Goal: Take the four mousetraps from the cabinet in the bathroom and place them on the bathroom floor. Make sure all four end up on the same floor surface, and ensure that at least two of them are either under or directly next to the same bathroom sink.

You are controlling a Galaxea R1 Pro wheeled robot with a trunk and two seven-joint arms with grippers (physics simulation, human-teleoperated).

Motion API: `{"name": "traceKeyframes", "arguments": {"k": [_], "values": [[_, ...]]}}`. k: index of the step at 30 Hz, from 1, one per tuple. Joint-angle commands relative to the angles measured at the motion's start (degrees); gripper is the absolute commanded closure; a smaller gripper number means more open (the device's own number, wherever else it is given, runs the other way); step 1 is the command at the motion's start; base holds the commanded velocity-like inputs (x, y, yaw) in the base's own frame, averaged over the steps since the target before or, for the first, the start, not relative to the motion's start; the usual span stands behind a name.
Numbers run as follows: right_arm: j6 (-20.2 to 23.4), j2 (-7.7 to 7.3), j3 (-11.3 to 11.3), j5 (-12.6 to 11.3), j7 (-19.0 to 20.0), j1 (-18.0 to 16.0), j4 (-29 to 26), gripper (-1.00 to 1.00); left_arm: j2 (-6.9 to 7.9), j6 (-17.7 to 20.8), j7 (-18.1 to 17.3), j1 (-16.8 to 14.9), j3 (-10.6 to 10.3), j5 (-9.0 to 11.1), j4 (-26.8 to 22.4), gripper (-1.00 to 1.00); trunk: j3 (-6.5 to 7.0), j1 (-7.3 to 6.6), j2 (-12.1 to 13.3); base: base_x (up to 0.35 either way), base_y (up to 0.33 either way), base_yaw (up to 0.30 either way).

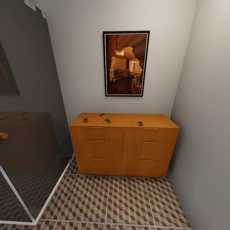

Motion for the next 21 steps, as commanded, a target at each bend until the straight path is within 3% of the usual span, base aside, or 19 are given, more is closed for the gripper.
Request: {"name": "traceKeyframes", "arguments": {"k": [1,4,7,11,17,21], "values": [[1.3,-0.05,0.1,0.1,-0.7,0.0,-2.0,-1.00,0.23,-0.1,0.1,0.0,-0.3,-0.1,0.4,-1.00,-0.03,0.00,0.0,0.000,0.000,0.000],[7.1,-0.13,0.1,0.1,-2.2,0.0,-8.5,-1.00,0.98,-0.2,0.0,0.0,-0.3,-0.1,1.5,-1.00,-0.03,0.00,0.0,0.000,0.000,0.000],[20.7,-0.19,0.1,0.1,-4.9,-0.1,-21.0,-1.00,2.22,-0.3,-0.1,0.0,-0.3,0.0,2.3,-1.00,-0.03,0.00,0.0,0.000,0.000,0.000],[30.9,-0.21,0.1,0.1,-6.8,-0.1,-31.6,-1.00,2.65,-0.3,-0.3,0.0,-0.3,0.1,2.5,-1.00,-0.03,0.00,0.0,0.000,0.000,0.000],[39.9,-0.22,0.1,0.1,-9.0,-1.7,-43.2,-1.00,2.72,-0.3,-0.3,0.0,-0.4,0.1,2.6,-1.00,-0.03,0.00,0.0,0.000,0.000,0.000],[45.6,-0.22,0.1,0.1,-10.8,-7.0,-46.6,-1.00,2.70,-0.3,-0.3,0.0,-0.4,0.2,2.7,-1.00,-0.03,0.00,0.0,0.000,0.000,0.000]]}}
